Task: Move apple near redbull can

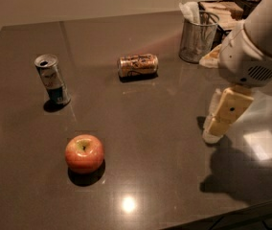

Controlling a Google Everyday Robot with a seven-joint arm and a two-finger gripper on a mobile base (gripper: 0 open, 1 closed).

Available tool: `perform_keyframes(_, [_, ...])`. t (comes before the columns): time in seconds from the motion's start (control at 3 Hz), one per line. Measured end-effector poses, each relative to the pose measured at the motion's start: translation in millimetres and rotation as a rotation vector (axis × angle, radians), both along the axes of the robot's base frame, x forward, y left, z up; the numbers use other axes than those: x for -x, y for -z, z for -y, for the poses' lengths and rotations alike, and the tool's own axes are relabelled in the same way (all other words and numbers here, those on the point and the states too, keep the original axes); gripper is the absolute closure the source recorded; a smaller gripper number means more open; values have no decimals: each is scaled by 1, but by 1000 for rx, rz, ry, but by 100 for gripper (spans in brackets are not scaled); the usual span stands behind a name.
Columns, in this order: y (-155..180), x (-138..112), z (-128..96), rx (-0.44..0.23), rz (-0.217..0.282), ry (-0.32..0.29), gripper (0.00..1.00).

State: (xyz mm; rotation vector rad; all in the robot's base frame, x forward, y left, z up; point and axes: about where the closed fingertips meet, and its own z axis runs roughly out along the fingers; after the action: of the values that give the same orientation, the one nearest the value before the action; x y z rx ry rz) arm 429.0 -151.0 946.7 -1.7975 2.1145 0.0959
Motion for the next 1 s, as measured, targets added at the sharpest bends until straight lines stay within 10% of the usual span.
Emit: perform_keyframes(1.0, [41,28,-112,-219,-50,-178,0])
